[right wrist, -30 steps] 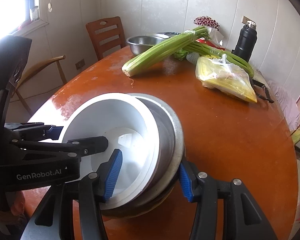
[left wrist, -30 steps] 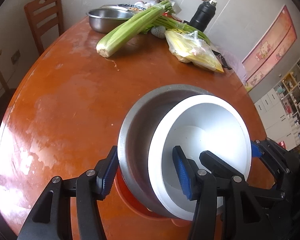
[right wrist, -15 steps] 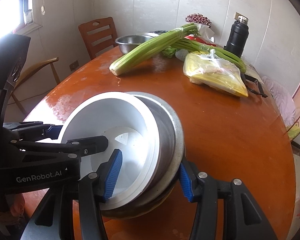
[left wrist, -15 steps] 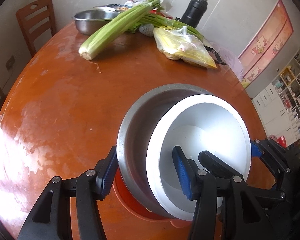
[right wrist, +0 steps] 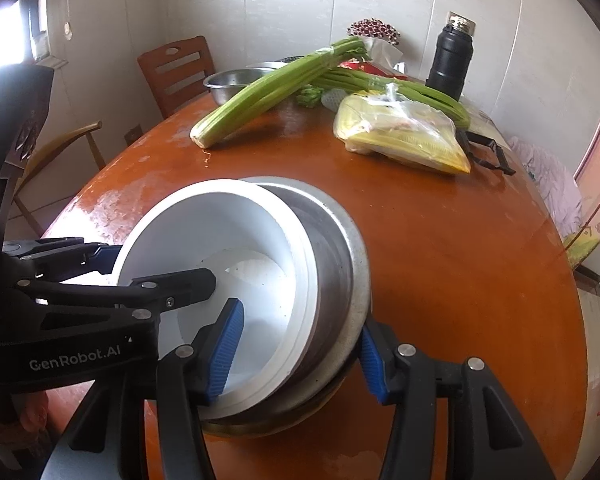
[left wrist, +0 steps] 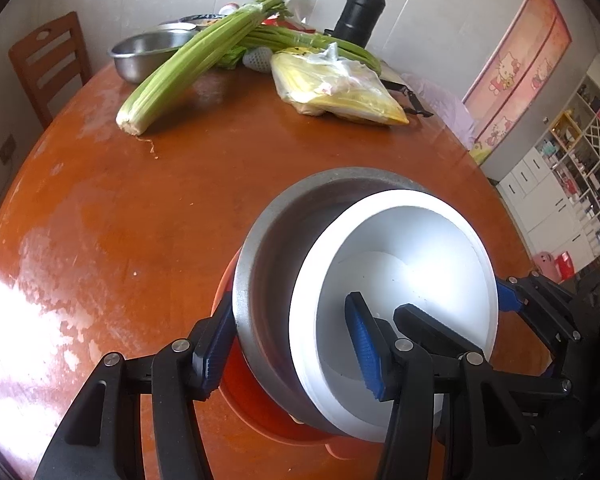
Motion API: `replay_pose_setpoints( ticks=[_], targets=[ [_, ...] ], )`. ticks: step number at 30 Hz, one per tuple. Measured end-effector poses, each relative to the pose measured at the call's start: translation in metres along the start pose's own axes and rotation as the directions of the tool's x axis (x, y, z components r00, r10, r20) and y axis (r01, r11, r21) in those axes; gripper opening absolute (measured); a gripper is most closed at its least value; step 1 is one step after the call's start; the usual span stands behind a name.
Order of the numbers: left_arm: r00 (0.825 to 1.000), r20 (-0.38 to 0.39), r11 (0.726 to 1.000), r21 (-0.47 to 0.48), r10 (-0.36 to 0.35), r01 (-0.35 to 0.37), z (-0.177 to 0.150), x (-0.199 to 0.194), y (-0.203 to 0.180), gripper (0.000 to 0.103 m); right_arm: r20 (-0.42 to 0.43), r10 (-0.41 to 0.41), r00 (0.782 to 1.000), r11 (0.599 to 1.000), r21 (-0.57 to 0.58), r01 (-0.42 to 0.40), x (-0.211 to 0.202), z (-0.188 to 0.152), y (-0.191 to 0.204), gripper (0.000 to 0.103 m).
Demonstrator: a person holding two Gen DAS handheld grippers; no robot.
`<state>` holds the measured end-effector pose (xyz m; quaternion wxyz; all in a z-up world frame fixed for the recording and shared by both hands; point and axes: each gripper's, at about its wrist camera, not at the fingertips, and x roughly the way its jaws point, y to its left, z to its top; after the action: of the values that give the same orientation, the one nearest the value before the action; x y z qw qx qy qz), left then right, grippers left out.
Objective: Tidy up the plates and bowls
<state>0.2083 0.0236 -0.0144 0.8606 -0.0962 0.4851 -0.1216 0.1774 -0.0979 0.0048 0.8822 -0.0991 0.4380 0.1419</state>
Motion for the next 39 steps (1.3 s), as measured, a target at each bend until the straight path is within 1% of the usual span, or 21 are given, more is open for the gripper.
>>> replay_pose_setpoints(
  ticks=[10, 15, 18, 22, 27, 33, 37, 39],
  targets=[
    [1.000, 0.006, 0.999, -0.026, 0.019, -0.019, -0.002, -0.002, 0.008, 0.056, 0.015, -0.011, 1.000, 1.000, -0.020, 0.011, -0.003, 0.000, 0.007, 0.054],
    [0.998, 0.026, 0.997, -0.048, 0.054, -0.053, -0.002, -0.009, 0.018, 0.056, 0.028, 0.021, 0.999, 1.000, -0.008, -0.020, -0.008, 0.002, 0.009, 0.054],
    [0.997, 0.034, 0.996, -0.056, 0.064, -0.063, -0.002, -0.014, 0.023, 0.056, 0.053, 0.017, 0.998, 1.000, 0.001, -0.017, -0.014, 0.004, 0.010, 0.057],
    [0.994, 0.074, 0.996, -0.057, 0.079, -0.075, -0.004, -0.029, 0.023, 0.056, 0.077, 0.009, 0.997, 1.000, 0.014, -0.010, -0.022, 0.006, 0.007, 0.059],
    [0.989, 0.124, 0.996, -0.048, 0.086, -0.081, -0.010, -0.051, 0.014, 0.056, 0.135, 0.010, 0.991, 1.000, 0.026, -0.013, -0.044, 0.004, 0.007, 0.060],
    [0.983, 0.160, 0.996, -0.022, 0.092, -0.090, -0.031, -0.075, -0.003, 0.056, 0.182, 0.021, 0.983, 0.999, 0.029, -0.027, -0.072, -0.013, 0.010, 0.063],
    [0.973, 0.191, 0.991, -0.016, 0.133, -0.132, -0.054, -0.090, -0.015, 0.056, 0.208, 0.020, 0.978, 0.999, 0.025, -0.026, -0.090, -0.029, 0.012, 0.065],
    [0.970, 0.198, 0.990, -0.011, 0.142, -0.143, -0.063, -0.096, -0.019, 0.056, 0.220, 0.019, 0.975, 1.000, 0.020, -0.024, -0.098, -0.040, 0.014, 0.066]
  ],
)
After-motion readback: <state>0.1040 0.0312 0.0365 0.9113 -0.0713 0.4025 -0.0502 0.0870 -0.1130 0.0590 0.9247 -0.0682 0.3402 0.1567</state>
